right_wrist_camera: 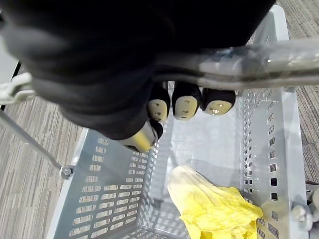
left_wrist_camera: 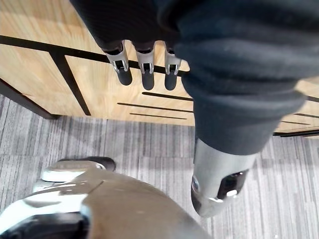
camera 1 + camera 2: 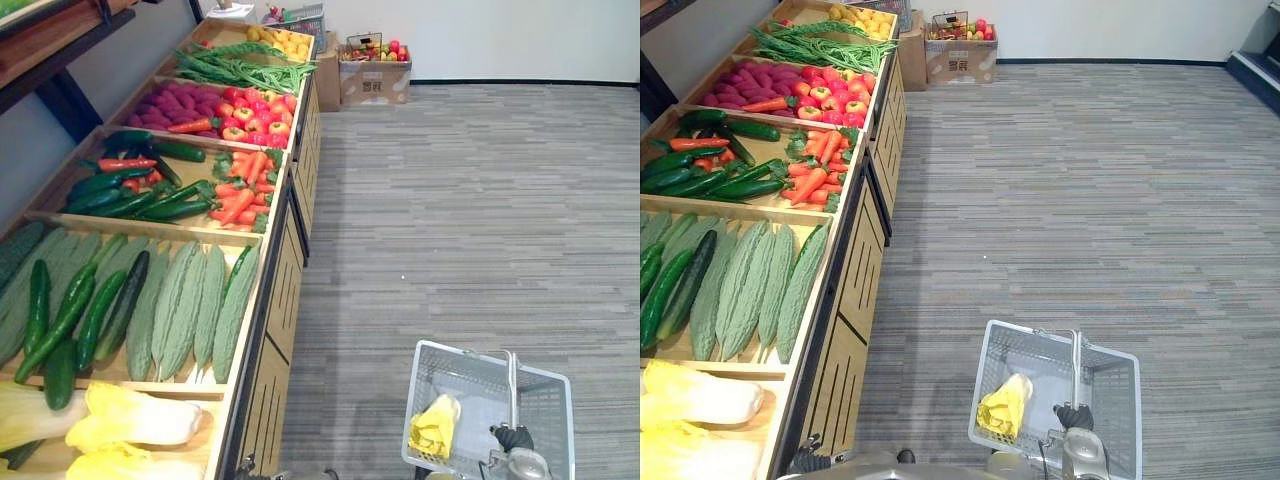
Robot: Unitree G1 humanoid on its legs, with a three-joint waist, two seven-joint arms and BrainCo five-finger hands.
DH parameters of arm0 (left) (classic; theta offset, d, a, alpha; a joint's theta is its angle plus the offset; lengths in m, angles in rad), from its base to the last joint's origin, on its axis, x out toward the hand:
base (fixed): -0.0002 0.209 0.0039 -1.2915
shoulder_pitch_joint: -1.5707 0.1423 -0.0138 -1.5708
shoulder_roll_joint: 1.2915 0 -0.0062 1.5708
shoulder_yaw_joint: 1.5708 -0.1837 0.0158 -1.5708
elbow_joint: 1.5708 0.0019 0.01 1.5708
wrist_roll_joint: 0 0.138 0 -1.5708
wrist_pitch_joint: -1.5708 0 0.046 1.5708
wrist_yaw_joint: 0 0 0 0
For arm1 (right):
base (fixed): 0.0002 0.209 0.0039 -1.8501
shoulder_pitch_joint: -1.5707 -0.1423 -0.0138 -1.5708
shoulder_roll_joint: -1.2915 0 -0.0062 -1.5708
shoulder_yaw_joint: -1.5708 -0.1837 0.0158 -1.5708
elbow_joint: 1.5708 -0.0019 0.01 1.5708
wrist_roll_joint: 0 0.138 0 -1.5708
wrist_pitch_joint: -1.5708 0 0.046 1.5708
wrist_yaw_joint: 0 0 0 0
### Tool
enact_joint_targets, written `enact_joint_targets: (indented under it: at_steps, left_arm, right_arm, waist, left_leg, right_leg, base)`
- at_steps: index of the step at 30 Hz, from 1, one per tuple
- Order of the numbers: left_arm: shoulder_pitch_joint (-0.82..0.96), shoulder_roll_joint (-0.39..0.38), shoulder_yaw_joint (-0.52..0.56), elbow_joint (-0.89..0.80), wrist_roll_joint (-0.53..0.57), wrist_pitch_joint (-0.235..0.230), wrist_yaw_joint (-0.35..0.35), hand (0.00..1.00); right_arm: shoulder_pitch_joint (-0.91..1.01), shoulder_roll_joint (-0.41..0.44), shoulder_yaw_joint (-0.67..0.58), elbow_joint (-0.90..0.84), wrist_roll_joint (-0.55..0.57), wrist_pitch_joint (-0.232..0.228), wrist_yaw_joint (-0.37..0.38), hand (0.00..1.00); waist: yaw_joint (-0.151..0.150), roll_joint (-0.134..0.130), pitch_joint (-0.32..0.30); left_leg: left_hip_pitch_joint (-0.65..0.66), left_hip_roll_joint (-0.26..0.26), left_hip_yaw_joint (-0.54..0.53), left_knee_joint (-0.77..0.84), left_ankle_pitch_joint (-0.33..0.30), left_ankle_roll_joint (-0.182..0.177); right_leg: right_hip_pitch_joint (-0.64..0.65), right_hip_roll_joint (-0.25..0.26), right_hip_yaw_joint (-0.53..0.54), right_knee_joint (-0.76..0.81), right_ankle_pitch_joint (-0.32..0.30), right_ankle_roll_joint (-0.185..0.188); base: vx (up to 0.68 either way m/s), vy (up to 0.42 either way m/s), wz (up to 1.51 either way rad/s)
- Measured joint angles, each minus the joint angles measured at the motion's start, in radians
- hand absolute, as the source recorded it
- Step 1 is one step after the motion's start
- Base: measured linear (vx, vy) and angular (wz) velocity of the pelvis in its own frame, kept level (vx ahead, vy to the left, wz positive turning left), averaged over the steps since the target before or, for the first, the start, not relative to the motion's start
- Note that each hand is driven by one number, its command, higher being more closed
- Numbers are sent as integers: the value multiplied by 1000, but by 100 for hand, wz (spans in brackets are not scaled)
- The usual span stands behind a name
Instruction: Pick vegetable in the basket
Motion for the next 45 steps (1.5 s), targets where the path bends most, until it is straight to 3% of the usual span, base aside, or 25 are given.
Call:
enact_joint_targets:
  at_steps: [3,7,9,12,14,16,18,20,22,24,25,27,28,29,31,33,34,36,37,38,39,40,41,44,45]
  left_arm:
    - [33,-6,24,-12,-2,3,9,0]
    - [25,-25,84,-39,-5,3,18,0]
    - [28,-43,97,-49,-12,3,23,0]
    - [40,-49,95,-50,-11,3,21,0]
    - [70,-57,94,-48,-1,8,22,0]
    - [93,-54,97,-42,20,9,24,0]
    - [92,-45,98,-47,36,8,25,0]
    - [88,-38,97,-47,40,8,25,0]
    - [88,-27,81,-48,77,9,16,0]
    - [88,-7,49,-50,79,9,19,0]
    - [86,7,28,-50,78,10,22,0]
    - [79,12,14,-52,76,11,25,0]
    - [74,20,15,-59,74,11,27,0]
    - [74,24,13,-71,73,11,28,0]
    - [74,32,12,-94,73,10,27,0]
    - [68,33,15,-99,73,10,24,0]
    - [58,32,19,-98,74,10,22,0]
    - [51,33,20,-101,75,9,21,0]
    - [49,34,30,-94,76,10,21,0]
    - [49,13,50,-86,76,11,20,0]
    - [47,0,58,-88,76,10,21,0]
    - [33,-31,59,-88,76,9,22,0]
    - [19,-35,60,-86,76,8,21,0]
    - [-4,1,62,-87,79,4,24,0]
    - [-14,6,78,-55,78,12,25,0]
  right_arm:
    - [4,6,10,6,3,-1,0,100]
    - [9,11,2,-1,10,3,-10,100]
    - [12,15,8,-6,9,12,-19,100]
    - [-12,12,17,-5,8,24,-18,100]
    - [-14,2,40,-5,8,25,-19,100]
    - [-11,12,52,-5,8,27,-17,100]
    - [-21,26,78,-6,5,27,-12,100]
    - [-21,40,88,-16,-3,26,-5,100]
    - [-23,56,93,-32,-2,13,-4,100]
    - [-24,72,100,-58,0,7,-9,100]
    - [-30,83,120,-65,-1,-5,-10,100]
    - [-39,84,120,-78,-3,-13,-13,100]
    - [-47,84,120,-80,-10,-19,-13,100]
    - [-52,84,119,-78,-12,-20,-13,100]
    - [-63,84,118,-73,-13,-22,-11,100]
    - [-73,85,105,-69,-12,-22,-12,100]
    - [-76,87,74,-58,-11,-22,-13,100]
    - [-82,103,30,-47,-8,-17,-19,100]
    - [-84,111,14,-46,-7,-10,-20,100]
    - [-97,117,6,-42,-10,2,-19,100]
    - [-98,117,6,-43,-11,-1,-19,100]
    - [-114,115,-7,-63,-11,-1,-19,100]
    - [-123,114,-24,-73,-11,2,-20,100]
    - [-89,119,-70,-57,-8,15,-23,100]
    - [-94,107,-66,-41,-9,15,-19,100]
  waist:
    - [17,19,-12]
    - [28,5,14]
    - [48,-2,23]
    - [55,-4,27]
    - [77,10,24]
    - [104,-4,23]
    - [102,-44,23]
    - [104,-54,20]
    - [101,-56,18]
    - [99,-61,17]
    - [94,-72,20]
    - [69,-63,25]
    - [62,-64,24]
    - [61,-64,26]
    - [56,-61,30]
    - [46,-72,32]
    - [45,-78,33]
    - [46,-98,39]
    - [54,-106,34]
    - [57,-77,36]
    - [54,-60,43]
    - [54,-20,59]
    - [47,-14,66]
    - [53,-77,57]
    - [54,-68,46]
  left_leg:
    - [-38,70,1,148,-62,-46]
    - [-242,85,-50,590,92,-62]
    - [-302,73,-47,657,66,-66]
    - [-372,21,-24,445,17,-44]
    - [-354,-5,-29,93,119,-54]
    - [-325,-31,-15,67,206,11]
    - [-329,-60,13,93,158,46]
    - [-302,-69,38,99,128,65]
    - [-224,-75,64,75,95,88]
    - [-175,-68,83,60,69,97]
    - [-108,-68,97,42,47,113]
    - [-20,-58,97,10,36,128]
    - [34,-45,98,-14,36,128]
    - [61,-36,99,-24,36,128]
    - [129,-7,105,-39,36,128]
    - [160,-9,118,-39,34,126]
    - [173,-14,117,-39,26,112]
    - [196,-25,115,-39,4,77]
    - [217,-22,113,-37,-23,51]
    - [214,15,115,-20,-34,39]
    - [215,35,114,-13,-39,37]
    - [226,81,104,-14,-52,32]
    - [230,94,85,-17,-56,29]
    - [256,98,17,-20,-86,-18]
    - [269,147,-8,-11,-107,-37]
  right_leg:
    - [6,57,-15,15,-31,-43]
    - [52,58,-33,38,-77,-54]
    - [90,50,-21,28,-96,-57]
    - [92,26,-4,5,-107,-53]
    - [97,24,30,-18,-119,-32]
    - [113,-4,67,-23,-140,-19]
    - [107,-36,70,11,-150,-12]
    - [81,-54,89,98,-144,-4]
    - [0,-71,131,329,-122,33]
    - [-70,-80,140,502,-62,125]
    - [-134,-101,122,665,49,140]
    - [-167,-142,35,827,105,127]
    - [-196,-162,-51,917,69,72]
    - [-204,-166,-98,939,42,68]
    - [-227,-167,-258,909,-43,5]
    - [-241,-166,-354,739,-51,-15]
    - [-243,-158,-399,584,-34,-21]
    - [-241,-132,-402,340,127,-48]
    - [-222,-104,-396,280,157,-124]
    - [-213,-54,-361,249,154,-127]
    - [-216,-32,-337,256,156,-124]
    - [-255,-7,-292,322,104,-94]
    - [-269,-17,-263,355,50,-80]
    - [-246,-127,-154,276,50,-15]
    - [-238,-99,-171,291,21,30]
  base:
    - [102,-90,-15]
    - [109,-96,12]
    - [183,-46,4]
    - [195,65,-15]
    - [207,165,-55]
    - [337,243,-55]
    - [376,185,-21]
    - [356,172,-20]
    - [376,196,-34]
    - [357,153,-37]
    - [383,137,-28]
    - [425,108,0]
    - [370,44,10]
    - [366,25,-1]
    - [295,-10,-6]
    - [323,-43,6]
    - [364,-92,20]
    - [484,-169,17]
    - [414,-180,-28]
    - [346,-175,-40]
    - [250,-131,-48]
    - [218,-115,-8]
    - [190,-59,28]
    - [292,-181,46]
    - [417,-297,5]
